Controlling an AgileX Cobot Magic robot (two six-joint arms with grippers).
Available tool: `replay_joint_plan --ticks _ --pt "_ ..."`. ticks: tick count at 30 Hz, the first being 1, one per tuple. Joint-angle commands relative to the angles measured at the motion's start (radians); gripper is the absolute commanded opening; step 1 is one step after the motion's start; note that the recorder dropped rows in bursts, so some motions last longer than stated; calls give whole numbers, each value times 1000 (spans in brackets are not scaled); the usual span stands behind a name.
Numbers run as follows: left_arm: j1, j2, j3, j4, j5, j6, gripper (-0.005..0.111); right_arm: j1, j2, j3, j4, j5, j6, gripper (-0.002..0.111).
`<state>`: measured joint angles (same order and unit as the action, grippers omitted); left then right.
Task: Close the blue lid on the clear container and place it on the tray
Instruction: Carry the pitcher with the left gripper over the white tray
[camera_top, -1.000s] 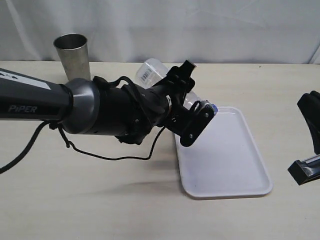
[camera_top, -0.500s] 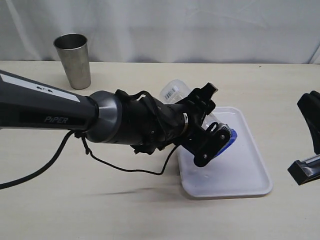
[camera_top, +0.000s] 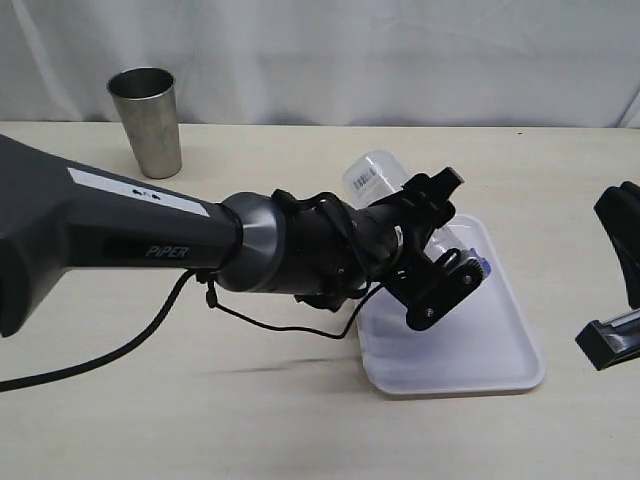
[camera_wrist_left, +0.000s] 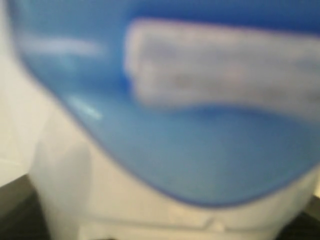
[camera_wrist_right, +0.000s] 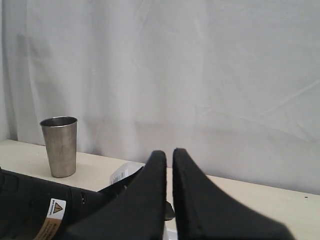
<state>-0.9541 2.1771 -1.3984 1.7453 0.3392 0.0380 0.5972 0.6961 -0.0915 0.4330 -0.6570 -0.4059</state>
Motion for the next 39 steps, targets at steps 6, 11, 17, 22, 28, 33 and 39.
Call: replay_joint_plan --ticks 6,11,17,22,28,33,39 --pt "-33 -5 -12 -1 190 124 0 -2 -5 5 0 3 -5 5" --pt "-42 -5 -12 -1 202 126 0 -2 -5 5 0 3 -5 5" --pt "-26 -5 -12 -1 22 -343 0 -2 -5 5 0 3 -5 5" --pt "87 -5 -12 -1 -285 -671 0 -2 -5 5 0 3 -5 5" --pt "193 -5 -81 -168 -602 -799 0 -2 -5 5 0 3 -5 5" --pt "241 -5 -144 -365 -815 -794 0 -2 -5 5 0 3 -5 5" --pt "261 12 -151 -563 -991 -802 0 -2 -5 5 0 3 -5 5"
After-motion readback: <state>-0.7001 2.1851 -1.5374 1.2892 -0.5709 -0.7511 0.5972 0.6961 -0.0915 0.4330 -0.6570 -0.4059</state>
